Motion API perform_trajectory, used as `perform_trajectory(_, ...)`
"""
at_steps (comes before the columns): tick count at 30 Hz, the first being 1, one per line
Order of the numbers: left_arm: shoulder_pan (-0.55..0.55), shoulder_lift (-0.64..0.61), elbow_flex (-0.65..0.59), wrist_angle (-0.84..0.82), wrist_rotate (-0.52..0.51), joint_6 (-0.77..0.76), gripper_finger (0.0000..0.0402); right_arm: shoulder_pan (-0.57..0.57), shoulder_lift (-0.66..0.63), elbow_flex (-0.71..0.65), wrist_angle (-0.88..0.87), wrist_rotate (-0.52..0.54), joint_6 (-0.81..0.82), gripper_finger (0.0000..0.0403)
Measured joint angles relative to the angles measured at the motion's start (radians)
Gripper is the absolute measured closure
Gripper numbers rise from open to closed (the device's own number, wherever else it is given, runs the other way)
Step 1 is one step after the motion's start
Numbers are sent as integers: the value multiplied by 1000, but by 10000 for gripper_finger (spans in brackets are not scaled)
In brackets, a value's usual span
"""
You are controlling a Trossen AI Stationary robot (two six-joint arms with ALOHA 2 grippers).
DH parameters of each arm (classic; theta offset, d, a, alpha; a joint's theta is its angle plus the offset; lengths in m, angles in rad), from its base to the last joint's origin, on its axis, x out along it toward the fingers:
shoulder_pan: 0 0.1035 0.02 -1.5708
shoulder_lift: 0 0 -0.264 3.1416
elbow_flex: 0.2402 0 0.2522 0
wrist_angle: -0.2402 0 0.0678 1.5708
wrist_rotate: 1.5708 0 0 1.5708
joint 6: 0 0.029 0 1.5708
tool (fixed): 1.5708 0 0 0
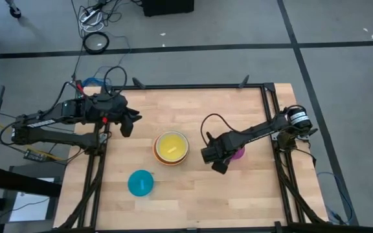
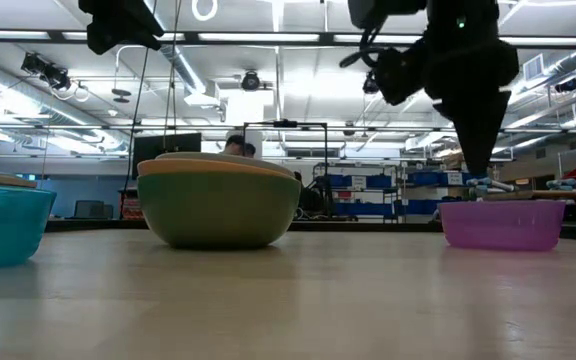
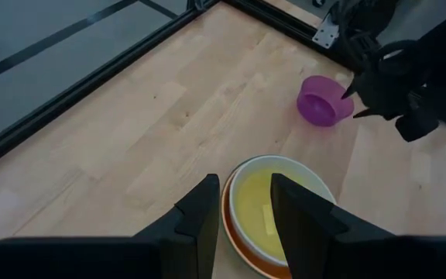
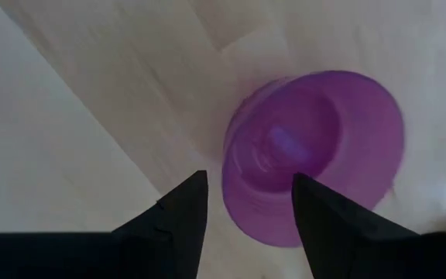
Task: Nest bowls inside each other
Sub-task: Stack the violet bowl on top of the yellow bowl
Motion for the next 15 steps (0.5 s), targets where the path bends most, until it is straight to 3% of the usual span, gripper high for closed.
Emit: perform_trajectory(15,0,0,0,1,-5,-1,275,-11,0,-261,335,-23,14,229)
